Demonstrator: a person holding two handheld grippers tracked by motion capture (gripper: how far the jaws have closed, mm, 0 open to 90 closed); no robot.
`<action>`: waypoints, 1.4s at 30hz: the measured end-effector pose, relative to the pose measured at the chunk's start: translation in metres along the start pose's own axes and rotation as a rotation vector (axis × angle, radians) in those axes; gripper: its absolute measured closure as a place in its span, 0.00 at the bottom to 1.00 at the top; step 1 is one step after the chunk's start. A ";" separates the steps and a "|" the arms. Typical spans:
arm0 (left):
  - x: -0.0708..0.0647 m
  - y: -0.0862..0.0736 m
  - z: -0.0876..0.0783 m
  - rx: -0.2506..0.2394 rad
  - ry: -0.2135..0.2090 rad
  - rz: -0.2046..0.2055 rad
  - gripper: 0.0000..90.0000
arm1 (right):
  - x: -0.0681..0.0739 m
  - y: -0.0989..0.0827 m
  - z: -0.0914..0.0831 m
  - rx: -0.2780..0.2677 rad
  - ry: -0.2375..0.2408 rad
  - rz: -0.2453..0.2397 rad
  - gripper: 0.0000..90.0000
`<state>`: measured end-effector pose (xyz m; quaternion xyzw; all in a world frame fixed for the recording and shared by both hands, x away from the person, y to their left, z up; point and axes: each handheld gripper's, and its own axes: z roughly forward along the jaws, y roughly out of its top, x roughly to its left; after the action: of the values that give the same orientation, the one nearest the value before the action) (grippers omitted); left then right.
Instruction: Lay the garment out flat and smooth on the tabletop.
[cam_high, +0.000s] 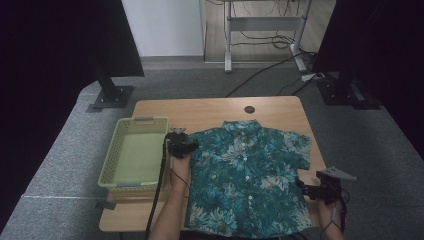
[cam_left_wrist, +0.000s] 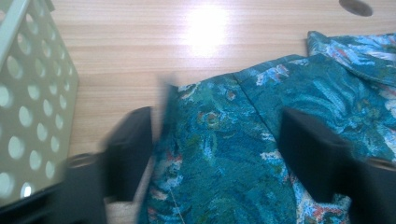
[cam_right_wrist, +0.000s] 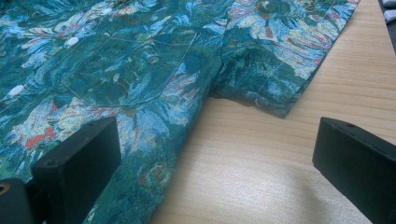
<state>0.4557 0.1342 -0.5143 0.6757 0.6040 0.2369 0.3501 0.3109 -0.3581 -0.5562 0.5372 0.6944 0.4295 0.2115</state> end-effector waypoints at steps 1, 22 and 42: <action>0.000 0.000 0.000 0.010 -0.019 0.002 0.20 | 0.000 0.000 0.000 0.001 0.001 0.000 0.01; -0.014 -0.043 -0.054 -0.006 -0.229 0.148 0.11 | 0.000 0.001 0.002 0.019 0.000 0.005 0.01; -0.015 -0.121 -0.116 -0.070 -0.353 0.359 0.11 | 0.000 0.001 0.003 0.028 -0.004 0.003 0.01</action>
<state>0.2880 0.1439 -0.5300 0.7904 0.3952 0.1943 0.4259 0.3134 -0.3569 -0.5569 0.5420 0.6990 0.4192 0.2047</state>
